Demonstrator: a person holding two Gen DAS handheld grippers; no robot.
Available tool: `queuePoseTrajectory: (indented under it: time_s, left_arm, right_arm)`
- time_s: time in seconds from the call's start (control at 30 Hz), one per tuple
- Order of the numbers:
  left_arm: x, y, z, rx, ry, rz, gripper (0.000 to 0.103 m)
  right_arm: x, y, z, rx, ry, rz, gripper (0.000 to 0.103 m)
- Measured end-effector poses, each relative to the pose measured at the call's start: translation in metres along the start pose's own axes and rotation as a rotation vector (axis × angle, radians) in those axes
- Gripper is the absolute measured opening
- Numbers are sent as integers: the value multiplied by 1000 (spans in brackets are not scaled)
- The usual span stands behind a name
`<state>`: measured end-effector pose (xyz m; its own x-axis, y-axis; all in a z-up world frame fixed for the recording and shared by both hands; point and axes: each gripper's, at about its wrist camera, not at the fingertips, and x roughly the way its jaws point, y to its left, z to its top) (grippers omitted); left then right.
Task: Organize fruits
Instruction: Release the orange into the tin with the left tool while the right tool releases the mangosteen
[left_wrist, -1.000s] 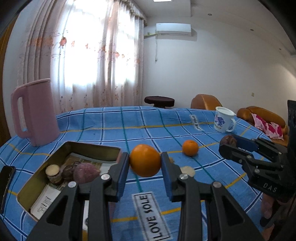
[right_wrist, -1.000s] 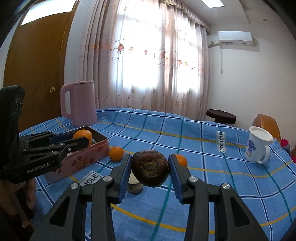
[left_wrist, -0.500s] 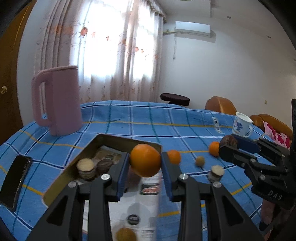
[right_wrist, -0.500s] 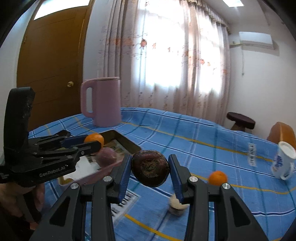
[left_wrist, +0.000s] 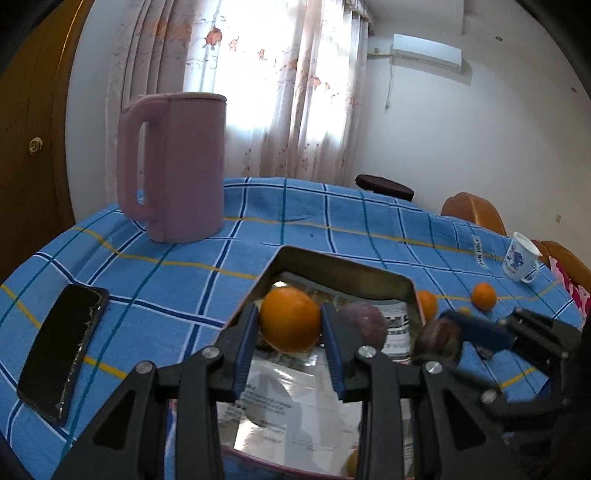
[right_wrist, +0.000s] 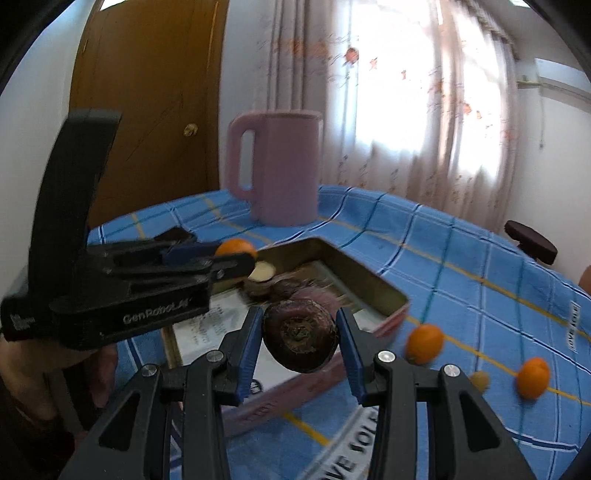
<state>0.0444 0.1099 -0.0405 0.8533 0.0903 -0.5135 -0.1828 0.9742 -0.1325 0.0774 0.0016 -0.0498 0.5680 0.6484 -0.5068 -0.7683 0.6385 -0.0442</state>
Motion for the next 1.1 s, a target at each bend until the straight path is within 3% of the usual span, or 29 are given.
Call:
queuePoseTrajectory:
  time_s: [0.27,0.43,0.5,0.63,0.7,0.87,0.97,1.1]
  left_arm:
    - [9,6,0,-11,49,-17,36]
    - [12,4,0,-5,65,-2,38]
    - [11,3,0,-6,54,-2,42]
    - [7,-1,0,-1,33,-5,64]
    - [6,-1,0,-4,26,-6,65]
    - [4,2,0,-27,9,-8,75]
    - [3,2,1,-35,0,-4,81]
    - [5,1,1,-35,-5,-3,86]
  right_arm:
    - [23,6,1,-13,115,6,43]
    - [21,8,-1,-28,118,11,43]
    - [16,4,-1,-12,108,17,43]
    - [7,-3,-3,-4,89,2,45]
    - [0,-9,-4,-1,77,-10,45]
    - [-14,-42,-9,32,70,-89,45]
    - [-10,-71,-10,88,114,-191,45]
    - [11,-94,-6,136,194,-259,45]
